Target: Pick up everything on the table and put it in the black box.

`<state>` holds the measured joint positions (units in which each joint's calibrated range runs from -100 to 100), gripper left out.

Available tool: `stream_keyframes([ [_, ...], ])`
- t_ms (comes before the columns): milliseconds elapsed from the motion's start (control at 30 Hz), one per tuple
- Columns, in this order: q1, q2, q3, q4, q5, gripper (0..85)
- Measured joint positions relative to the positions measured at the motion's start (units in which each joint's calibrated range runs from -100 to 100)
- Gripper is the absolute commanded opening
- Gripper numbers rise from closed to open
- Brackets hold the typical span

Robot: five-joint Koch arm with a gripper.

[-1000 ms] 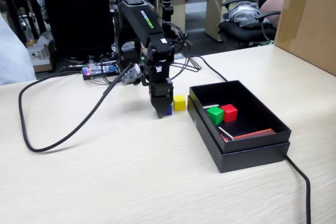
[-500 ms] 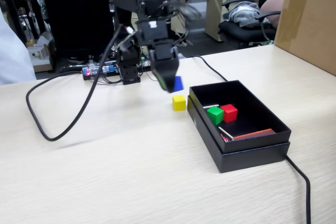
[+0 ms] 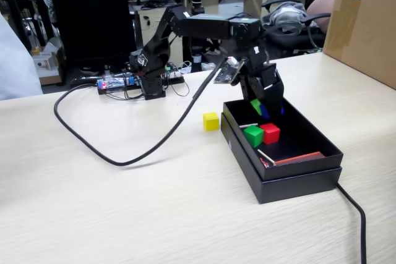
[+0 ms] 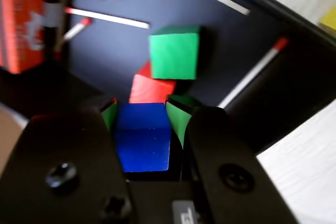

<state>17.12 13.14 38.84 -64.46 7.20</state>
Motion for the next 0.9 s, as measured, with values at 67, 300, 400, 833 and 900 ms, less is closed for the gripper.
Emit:
stream_keyframes([
  [67, 0.1, 3.5, 1.4, -0.4, 0.3, 14.4],
  [300, 0.2, 5.3, 2.6, -3.6, 0.8, 43.0],
  [400, -0.2, 3.0, 2.5, -5.5, 0.9, 43.0],
  [833, -7.9, -42.3, -23.3, -6.3, -0.3, 43.0],
  [900, -9.8, -47.4, -32.2, -6.0, -1.0, 43.1],
])
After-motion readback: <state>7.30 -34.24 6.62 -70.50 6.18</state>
